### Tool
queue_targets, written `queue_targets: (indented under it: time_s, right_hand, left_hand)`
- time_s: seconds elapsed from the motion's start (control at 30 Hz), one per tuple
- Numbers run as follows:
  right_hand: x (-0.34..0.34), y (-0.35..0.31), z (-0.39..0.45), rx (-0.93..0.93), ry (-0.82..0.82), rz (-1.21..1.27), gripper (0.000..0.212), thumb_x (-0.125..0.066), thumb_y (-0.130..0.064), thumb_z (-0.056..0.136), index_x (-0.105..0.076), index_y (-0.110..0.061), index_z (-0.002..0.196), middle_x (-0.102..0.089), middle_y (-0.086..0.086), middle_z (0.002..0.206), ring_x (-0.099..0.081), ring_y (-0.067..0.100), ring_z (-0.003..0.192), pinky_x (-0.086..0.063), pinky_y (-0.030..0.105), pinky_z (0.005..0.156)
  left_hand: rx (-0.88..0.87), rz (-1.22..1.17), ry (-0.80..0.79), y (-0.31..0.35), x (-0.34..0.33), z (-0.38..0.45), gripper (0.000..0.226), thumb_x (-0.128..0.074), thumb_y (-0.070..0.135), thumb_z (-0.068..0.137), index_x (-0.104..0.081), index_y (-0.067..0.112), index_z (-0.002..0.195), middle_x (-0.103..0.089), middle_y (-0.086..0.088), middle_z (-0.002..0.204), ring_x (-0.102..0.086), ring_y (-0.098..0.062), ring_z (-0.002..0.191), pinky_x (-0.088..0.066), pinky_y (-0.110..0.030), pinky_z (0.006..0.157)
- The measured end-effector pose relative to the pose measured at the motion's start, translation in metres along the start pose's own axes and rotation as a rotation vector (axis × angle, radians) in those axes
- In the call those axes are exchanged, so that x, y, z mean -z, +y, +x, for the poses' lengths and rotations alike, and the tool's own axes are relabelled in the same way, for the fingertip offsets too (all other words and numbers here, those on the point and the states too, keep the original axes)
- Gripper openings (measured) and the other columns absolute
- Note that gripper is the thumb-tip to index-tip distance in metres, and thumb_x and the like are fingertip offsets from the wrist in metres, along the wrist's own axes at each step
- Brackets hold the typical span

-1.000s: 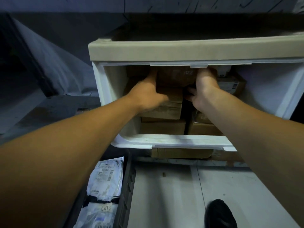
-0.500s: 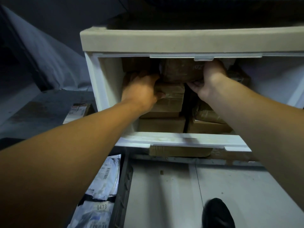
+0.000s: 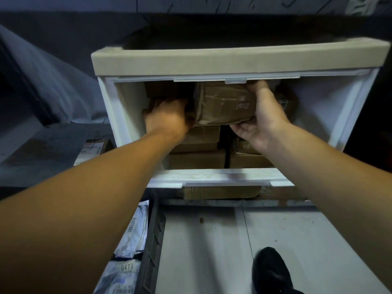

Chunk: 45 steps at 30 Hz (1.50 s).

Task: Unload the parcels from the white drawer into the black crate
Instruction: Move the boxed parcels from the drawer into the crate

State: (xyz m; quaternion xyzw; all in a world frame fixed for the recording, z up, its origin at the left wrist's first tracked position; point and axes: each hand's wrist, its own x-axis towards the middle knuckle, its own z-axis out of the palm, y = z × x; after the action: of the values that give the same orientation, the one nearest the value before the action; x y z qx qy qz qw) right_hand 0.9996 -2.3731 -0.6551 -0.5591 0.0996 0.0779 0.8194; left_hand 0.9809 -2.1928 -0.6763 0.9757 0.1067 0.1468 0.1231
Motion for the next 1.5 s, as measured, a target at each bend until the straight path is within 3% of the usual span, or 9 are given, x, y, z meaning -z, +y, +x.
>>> queue_targets:
  time_s: [0.4, 0.57, 0.67, 1.0, 1.13, 1.27, 1.37, 1.43, 1.5]
  right_hand:
    - [0.043, -0.001, -0.039, -0.037, -0.052, 0.002, 0.045, -0.058, -0.038, 0.091, -0.055, -0.023, 0.133, -0.069, 0.011, 0.118, -0.070, 0.030, 0.101, -0.059, 0.038, 0.073]
    - [0.062, 0.000, -0.046, -0.084, -0.095, 0.019, 0.021, -0.053, -0.035, 0.093, -0.060, -0.021, 0.107, -0.067, 0.010, 0.104, -0.066, 0.029, 0.107, -0.057, 0.042, 0.084]
    - [0.074, -0.001, -0.048, -0.098, -0.085, 0.025, 0.022, -0.053, -0.035, 0.091, -0.059, -0.018, 0.103, -0.065, 0.010, 0.106, -0.066, 0.030, 0.107, -0.056, 0.046, 0.090]
    - [0.122, -0.006, -0.067, -0.205, -0.095, -0.067, 0.026, -0.047, -0.028, 0.084, -0.056, -0.017, 0.106, -0.057, 0.009, 0.093, -0.061, 0.029, 0.092, -0.055, 0.043, 0.077]
    - [0.129, -0.007, -0.070, -0.219, -0.134, -0.065, 0.029, -0.050, -0.027, 0.084, -0.059, -0.018, 0.110, -0.056, 0.009, 0.093, -0.061, 0.030, 0.093, -0.058, 0.042, 0.075]
    - [0.120, -0.008, -0.071, -0.247, -0.196, -0.057, 0.024, -0.052, -0.024, 0.083, -0.059, -0.015, 0.105, -0.055, 0.008, 0.092, -0.061, 0.028, 0.096, -0.058, 0.047, 0.083]
    - [0.110, -0.005, -0.075, -0.289, -0.263, -0.083, 0.024, -0.057, -0.021, 0.078, -0.057, -0.015, 0.101, -0.056, 0.008, 0.093, -0.061, 0.028, 0.101, -0.059, 0.053, 0.087]
    - [0.101, -0.002, -0.079, -0.293, -0.280, -0.099, 0.018, -0.053, -0.021, 0.087, -0.057, -0.014, 0.102, -0.057, 0.009, 0.095, -0.061, 0.029, 0.104, -0.057, 0.053, 0.089]
    - [0.090, 0.002, -0.082, -0.289, -0.298, -0.101, 0.019, -0.052, -0.023, 0.092, -0.057, -0.013, 0.106, -0.060, 0.010, 0.097, -0.062, 0.030, 0.104, -0.058, 0.053, 0.089]
  left_hand:
    - [0.083, 0.022, -0.021, 0.004, -0.005, 0.005, 0.041, -0.064, 0.039, 0.095, -0.057, 0.036, 0.136, -0.063, -0.009, 0.129, -0.057, -0.035, 0.122, -0.043, -0.042, 0.093]
    - [0.095, 0.024, -0.025, 0.006, -0.004, 0.003, 0.046, -0.065, 0.042, 0.094, -0.056, 0.035, 0.138, -0.061, -0.011, 0.131, -0.056, -0.036, 0.123, -0.043, -0.045, 0.098]
    - [0.111, 0.026, -0.033, 0.008, -0.003, 0.002, 0.048, -0.066, 0.044, 0.093, -0.055, 0.035, 0.138, -0.060, -0.012, 0.133, -0.054, -0.037, 0.126, -0.042, -0.048, 0.104]
    - [0.254, -0.106, -0.073, 0.011, -0.002, 0.010, 0.041, -0.065, 0.021, 0.095, -0.060, 0.022, 0.135, -0.061, -0.014, 0.135, -0.057, -0.036, 0.125, -0.048, -0.049, 0.104]
    - [0.220, -0.164, -0.099, 0.011, -0.002, 0.006, 0.043, -0.068, 0.026, 0.094, -0.060, 0.017, 0.135, -0.061, -0.017, 0.133, -0.058, -0.039, 0.123, -0.051, -0.049, 0.101]
    - [0.210, -0.363, 0.115, 0.002, 0.010, -0.011, 0.037, -0.067, 0.022, 0.093, -0.063, 0.011, 0.128, -0.064, -0.019, 0.126, -0.060, -0.040, 0.117, -0.052, -0.043, 0.098]
    - [0.133, -0.570, 0.284, 0.009, 0.023, -0.041, 0.028, -0.063, 0.020, 0.097, -0.065, 0.015, 0.124, -0.065, -0.009, 0.124, -0.061, -0.027, 0.116, -0.051, -0.039, 0.101]
    - [0.203, -0.813, 0.209, 0.021, 0.032, -0.063, 0.021, -0.058, 0.031, 0.101, -0.065, 0.021, 0.118, -0.065, -0.002, 0.117, -0.061, -0.017, 0.107, -0.053, -0.033, 0.088]
    - [0.336, -1.045, -0.003, 0.028, 0.042, -0.079, 0.029, -0.051, 0.047, 0.102, -0.064, 0.023, 0.114, -0.065, -0.002, 0.111, -0.059, -0.016, 0.102, -0.049, -0.032, 0.085]
